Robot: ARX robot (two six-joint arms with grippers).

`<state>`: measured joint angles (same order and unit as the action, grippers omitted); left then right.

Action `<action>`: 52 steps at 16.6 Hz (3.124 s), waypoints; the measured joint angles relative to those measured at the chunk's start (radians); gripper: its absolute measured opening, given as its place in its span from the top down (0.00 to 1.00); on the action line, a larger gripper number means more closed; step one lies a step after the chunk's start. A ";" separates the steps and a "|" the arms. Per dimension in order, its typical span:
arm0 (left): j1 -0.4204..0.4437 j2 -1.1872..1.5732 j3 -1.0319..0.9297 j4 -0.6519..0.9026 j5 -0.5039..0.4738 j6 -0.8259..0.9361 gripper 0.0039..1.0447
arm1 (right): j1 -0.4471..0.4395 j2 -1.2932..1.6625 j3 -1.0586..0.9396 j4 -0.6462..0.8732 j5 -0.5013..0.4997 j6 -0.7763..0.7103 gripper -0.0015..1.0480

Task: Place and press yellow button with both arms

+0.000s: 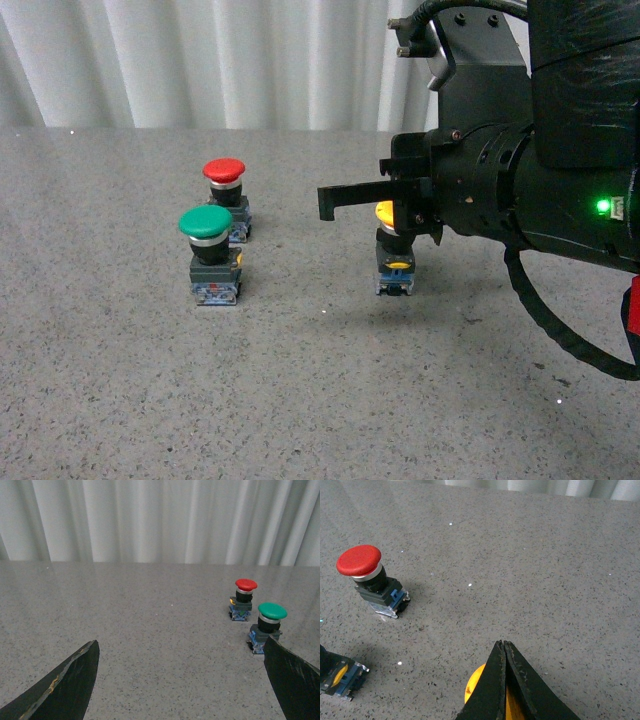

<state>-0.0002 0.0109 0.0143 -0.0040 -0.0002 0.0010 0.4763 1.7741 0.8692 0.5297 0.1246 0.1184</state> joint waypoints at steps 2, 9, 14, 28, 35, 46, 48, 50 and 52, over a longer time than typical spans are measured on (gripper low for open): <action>0.000 0.000 0.000 0.000 0.000 0.000 0.06 | -0.001 0.021 -0.001 0.004 0.003 0.000 0.98; 0.000 0.000 0.000 0.000 0.000 0.000 0.06 | -0.006 0.037 0.000 -0.015 0.008 0.001 0.98; 0.000 0.000 0.000 0.000 0.000 0.000 0.06 | -0.013 0.037 0.014 -0.047 0.017 0.001 0.98; 0.000 0.000 0.000 0.000 0.000 0.000 0.06 | -0.023 -0.502 -0.225 0.169 0.079 0.200 0.98; 0.000 0.000 0.000 0.000 -0.001 0.000 0.06 | -0.071 -0.875 -0.373 -0.175 0.245 0.003 0.98; 0.000 0.000 0.000 0.000 0.000 0.000 0.06 | -0.476 -1.584 -0.776 -0.451 -0.125 -0.109 0.98; 0.000 0.000 0.000 0.000 -0.001 0.000 0.06 | -0.476 -1.706 -0.799 -0.547 -0.126 -0.111 0.98; 0.000 0.000 0.000 0.000 0.000 0.000 0.06 | -0.476 -1.717 -0.800 -0.537 -0.126 -0.111 0.98; 0.000 0.000 0.000 0.000 0.000 0.000 0.06 | -0.476 -1.720 -0.813 -0.537 -0.126 -0.111 0.98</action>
<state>-0.0002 0.0109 0.0143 -0.0040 -0.0002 0.0010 -0.0002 0.0540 0.0563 -0.0078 -0.0010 0.0071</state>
